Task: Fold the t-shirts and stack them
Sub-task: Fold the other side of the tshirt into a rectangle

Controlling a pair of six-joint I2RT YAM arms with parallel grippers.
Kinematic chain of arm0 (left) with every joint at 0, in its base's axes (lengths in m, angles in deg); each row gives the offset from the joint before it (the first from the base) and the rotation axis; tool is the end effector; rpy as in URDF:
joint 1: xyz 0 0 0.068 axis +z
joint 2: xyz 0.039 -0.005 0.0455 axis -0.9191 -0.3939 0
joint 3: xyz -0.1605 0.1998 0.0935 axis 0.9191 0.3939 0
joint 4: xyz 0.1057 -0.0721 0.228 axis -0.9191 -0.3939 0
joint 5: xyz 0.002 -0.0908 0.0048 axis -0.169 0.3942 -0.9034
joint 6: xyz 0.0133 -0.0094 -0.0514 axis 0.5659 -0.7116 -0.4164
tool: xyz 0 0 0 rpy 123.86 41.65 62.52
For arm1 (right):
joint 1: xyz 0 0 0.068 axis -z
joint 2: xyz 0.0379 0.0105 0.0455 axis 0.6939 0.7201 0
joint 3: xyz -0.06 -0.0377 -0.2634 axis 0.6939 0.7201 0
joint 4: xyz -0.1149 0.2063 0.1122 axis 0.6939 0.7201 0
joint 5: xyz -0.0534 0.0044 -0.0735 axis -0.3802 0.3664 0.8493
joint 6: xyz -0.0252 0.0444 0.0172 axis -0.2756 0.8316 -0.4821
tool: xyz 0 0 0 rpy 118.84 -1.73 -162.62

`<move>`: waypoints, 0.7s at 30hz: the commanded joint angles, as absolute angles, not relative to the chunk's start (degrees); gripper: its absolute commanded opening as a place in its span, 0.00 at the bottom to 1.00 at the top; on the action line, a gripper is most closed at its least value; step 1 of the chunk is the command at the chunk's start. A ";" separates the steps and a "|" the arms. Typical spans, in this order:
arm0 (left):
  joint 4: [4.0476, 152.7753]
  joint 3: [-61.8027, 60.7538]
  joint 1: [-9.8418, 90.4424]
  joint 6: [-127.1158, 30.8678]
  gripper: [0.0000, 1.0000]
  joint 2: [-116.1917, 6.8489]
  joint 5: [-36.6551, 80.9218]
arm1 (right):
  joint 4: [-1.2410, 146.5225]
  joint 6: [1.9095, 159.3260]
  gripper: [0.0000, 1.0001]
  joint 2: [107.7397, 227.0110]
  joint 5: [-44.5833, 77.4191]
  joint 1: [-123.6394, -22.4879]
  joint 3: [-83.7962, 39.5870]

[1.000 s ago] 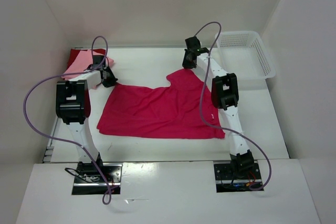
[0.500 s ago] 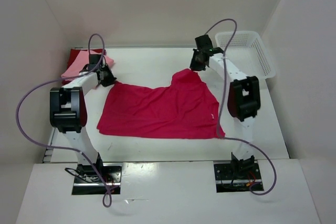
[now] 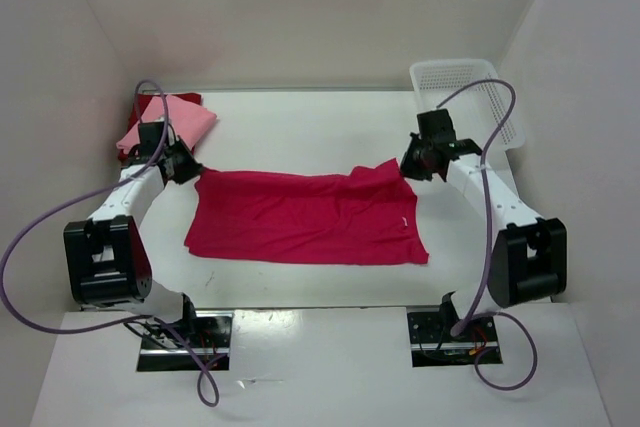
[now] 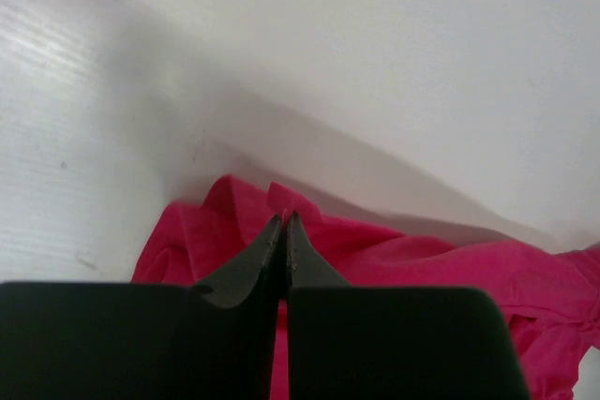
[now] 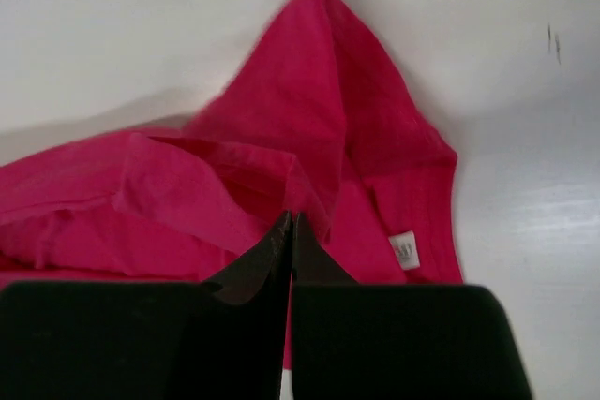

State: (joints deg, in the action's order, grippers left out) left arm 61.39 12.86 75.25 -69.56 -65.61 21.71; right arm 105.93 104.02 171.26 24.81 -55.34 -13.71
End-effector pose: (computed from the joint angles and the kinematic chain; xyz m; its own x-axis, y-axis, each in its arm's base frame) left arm 0.3259 0.0434 0.2430 -0.5349 -0.6252 -0.5684 -0.4026 0.7800 -0.4791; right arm 0.3104 0.0621 0.2731 -0.7594 0.3602 -0.5419 0.2228 0.9264 0.3036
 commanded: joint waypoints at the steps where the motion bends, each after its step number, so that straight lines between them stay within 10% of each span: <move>1: 59.53 15.83 77.34 -69.60 0.06 -62.59 23.01 | 107.63 105.53 0.00 165.32 24.23 -55.10 -8.27; 21: 58.38 22.51 82.88 -71.70 0.09 -60.21 30.14 | 128.90 110.45 0.10 153.01 21.60 -55.10 -1.84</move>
